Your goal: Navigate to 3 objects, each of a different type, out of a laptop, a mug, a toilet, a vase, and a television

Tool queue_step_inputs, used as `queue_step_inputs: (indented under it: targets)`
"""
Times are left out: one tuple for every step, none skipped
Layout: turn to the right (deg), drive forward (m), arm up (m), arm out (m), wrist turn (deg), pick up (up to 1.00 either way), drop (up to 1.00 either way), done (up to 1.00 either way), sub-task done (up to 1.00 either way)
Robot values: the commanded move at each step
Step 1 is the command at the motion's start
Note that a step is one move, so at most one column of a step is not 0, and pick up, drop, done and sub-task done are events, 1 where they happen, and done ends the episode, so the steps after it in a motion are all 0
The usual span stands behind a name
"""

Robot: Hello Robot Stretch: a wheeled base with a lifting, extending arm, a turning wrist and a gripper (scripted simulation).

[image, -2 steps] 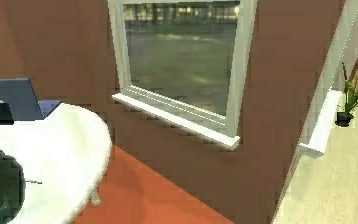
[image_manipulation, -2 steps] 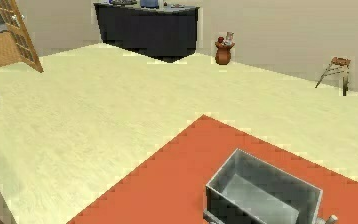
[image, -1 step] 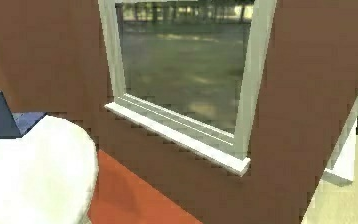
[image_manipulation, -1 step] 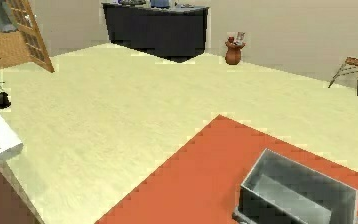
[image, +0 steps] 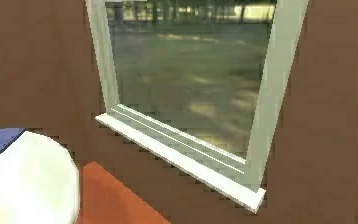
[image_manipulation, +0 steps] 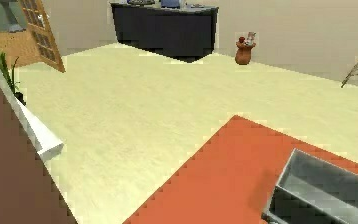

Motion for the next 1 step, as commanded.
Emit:
queue_step_inputs:
  targets:
    - [45.0, 0.0, 0.0, 0.0, 0.0, 0.0, 0.0, 0.0, 0.0]
